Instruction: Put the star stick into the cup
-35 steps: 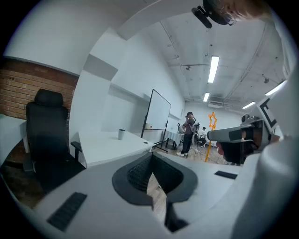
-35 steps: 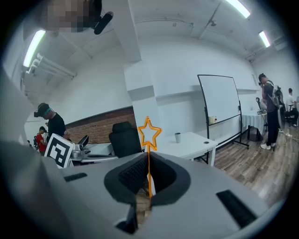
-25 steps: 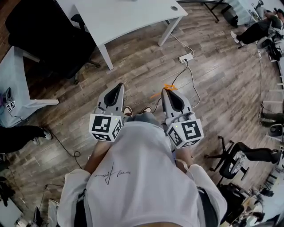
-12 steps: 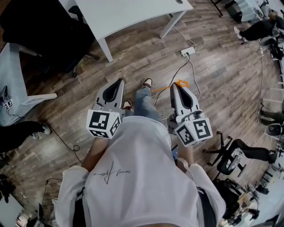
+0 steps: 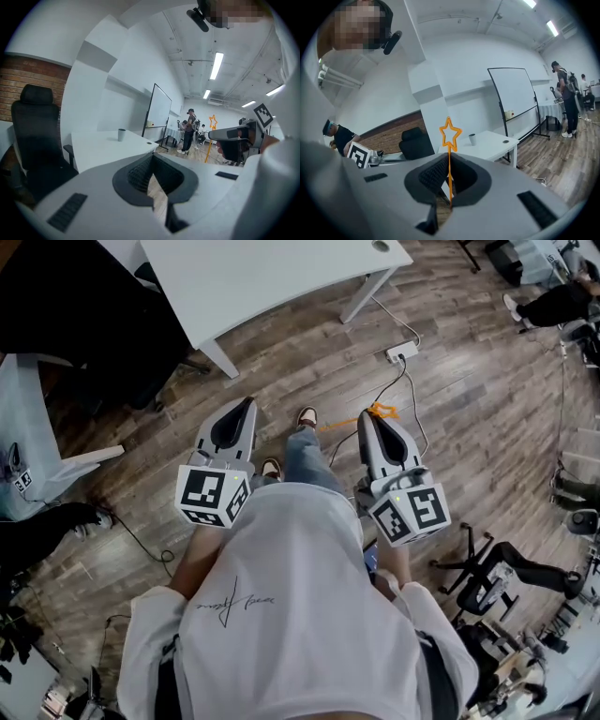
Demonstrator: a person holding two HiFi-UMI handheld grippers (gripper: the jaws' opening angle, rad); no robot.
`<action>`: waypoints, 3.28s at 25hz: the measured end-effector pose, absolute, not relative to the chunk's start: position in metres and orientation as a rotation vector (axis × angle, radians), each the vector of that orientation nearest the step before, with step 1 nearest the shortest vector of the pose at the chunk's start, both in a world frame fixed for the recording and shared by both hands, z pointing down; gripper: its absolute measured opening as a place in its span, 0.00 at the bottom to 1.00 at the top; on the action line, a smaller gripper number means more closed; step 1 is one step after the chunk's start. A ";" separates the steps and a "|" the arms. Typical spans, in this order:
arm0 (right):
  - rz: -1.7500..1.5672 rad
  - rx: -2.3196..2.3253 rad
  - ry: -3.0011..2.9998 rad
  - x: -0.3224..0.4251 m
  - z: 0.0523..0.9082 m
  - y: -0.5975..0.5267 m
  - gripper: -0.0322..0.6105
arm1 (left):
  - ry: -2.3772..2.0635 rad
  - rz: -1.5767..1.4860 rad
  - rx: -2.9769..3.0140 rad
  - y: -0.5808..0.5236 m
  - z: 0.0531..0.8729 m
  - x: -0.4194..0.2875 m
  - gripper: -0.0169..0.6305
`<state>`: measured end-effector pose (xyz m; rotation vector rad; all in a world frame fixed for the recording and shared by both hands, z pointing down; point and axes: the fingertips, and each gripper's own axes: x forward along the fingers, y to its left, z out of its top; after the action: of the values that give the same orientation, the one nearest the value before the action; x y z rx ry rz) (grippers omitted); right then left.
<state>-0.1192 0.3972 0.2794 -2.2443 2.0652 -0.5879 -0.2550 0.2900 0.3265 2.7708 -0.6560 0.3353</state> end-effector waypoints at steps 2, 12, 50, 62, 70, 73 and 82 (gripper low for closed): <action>-0.601 -2.239 2.064 -0.104 0.281 0.386 0.07 | -0.664 0.336 2.774 0.276 0.323 -0.240 0.04; -0.620 -2.153 2.096 -0.024 0.277 0.339 0.07 | -0.684 0.343 2.790 0.231 0.308 -0.147 0.04; -0.484 -2.067 2.326 0.073 0.266 0.192 0.07 | -0.885 0.245 2.757 0.112 0.296 -0.057 0.04; -0.524 -2.072 2.364 0.079 0.268 0.118 0.07 | -0.868 0.223 2.749 0.041 0.290 -0.043 0.04; -0.498 -2.066 2.399 0.075 0.262 0.078 0.07 | -0.837 0.174 2.764 0.008 0.286 -0.040 0.04; -0.474 -2.069 2.413 0.075 0.257 0.065 0.07 | -0.822 0.171 2.767 0.000 0.286 -0.037 0.04; -0.385 -2.064 2.437 0.076 0.246 0.027 0.07 | -0.786 0.073 2.730 -0.023 0.280 -0.038 0.04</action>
<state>0.0760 0.0268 0.2457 -2.0643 2.4368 -0.3851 -0.0380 -0.0232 0.2796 2.7299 -0.7864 0.0732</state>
